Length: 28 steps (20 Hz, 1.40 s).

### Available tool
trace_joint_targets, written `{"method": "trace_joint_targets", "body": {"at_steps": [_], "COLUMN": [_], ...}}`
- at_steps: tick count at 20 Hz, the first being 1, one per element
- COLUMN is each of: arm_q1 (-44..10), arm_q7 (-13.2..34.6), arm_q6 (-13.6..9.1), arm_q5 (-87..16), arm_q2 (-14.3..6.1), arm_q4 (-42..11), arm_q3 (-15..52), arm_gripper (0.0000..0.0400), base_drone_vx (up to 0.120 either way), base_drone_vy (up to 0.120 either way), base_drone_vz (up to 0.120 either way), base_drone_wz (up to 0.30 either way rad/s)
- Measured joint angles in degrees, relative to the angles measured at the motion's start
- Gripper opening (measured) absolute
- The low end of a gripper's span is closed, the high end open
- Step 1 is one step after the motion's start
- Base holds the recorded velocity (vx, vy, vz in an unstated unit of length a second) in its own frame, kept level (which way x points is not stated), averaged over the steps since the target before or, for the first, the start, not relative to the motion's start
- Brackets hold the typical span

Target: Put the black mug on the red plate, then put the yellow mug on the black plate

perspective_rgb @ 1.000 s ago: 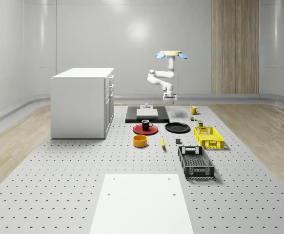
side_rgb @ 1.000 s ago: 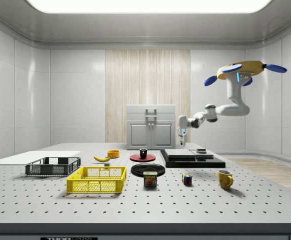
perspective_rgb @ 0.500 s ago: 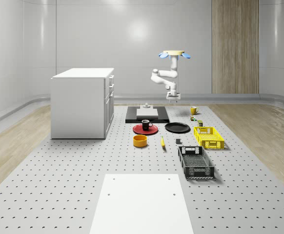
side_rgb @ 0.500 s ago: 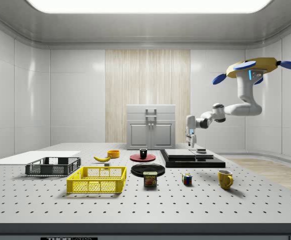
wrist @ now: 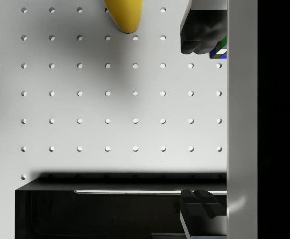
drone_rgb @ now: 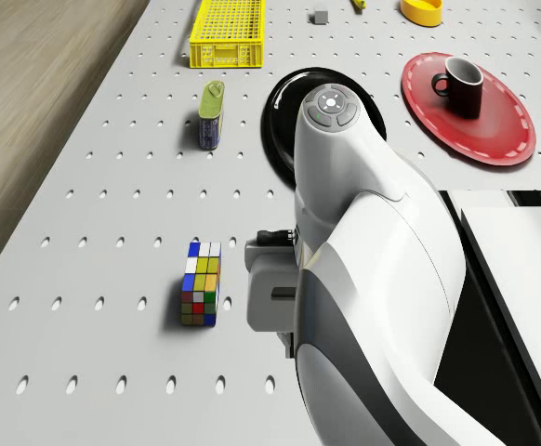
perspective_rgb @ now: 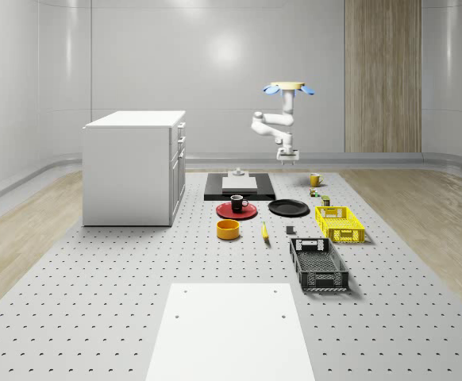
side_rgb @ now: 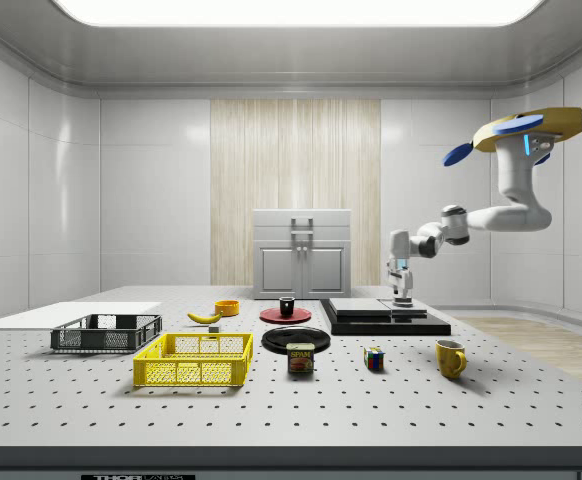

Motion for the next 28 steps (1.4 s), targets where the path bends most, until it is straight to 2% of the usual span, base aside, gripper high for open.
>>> {"method": "trace_joint_targets", "body": {"at_steps": [15, 20, 28], "arm_q1": [0.0, 0.0, 0.0], "arm_q7": [0.0, 0.0, 0.0], "arm_q6": [0.0, 0.0, 0.0], "arm_q5": [0.0, 0.0, 0.0], "arm_q2": [0.0, 0.0, 0.0], "arm_q4": [0.0, 0.0, 0.0], "arm_q3": [0.0, 0.0, 0.0], "arm_gripper": [0.04, 0.04, 0.04], "base_drone_vx": [-0.12, -0.008, 0.0], "base_drone_vy": [0.12, 0.12, 0.12], "base_drone_vz": [0.0, 0.0, -0.12], "base_drone_wz": [0.0, 0.0, 0.0]}}
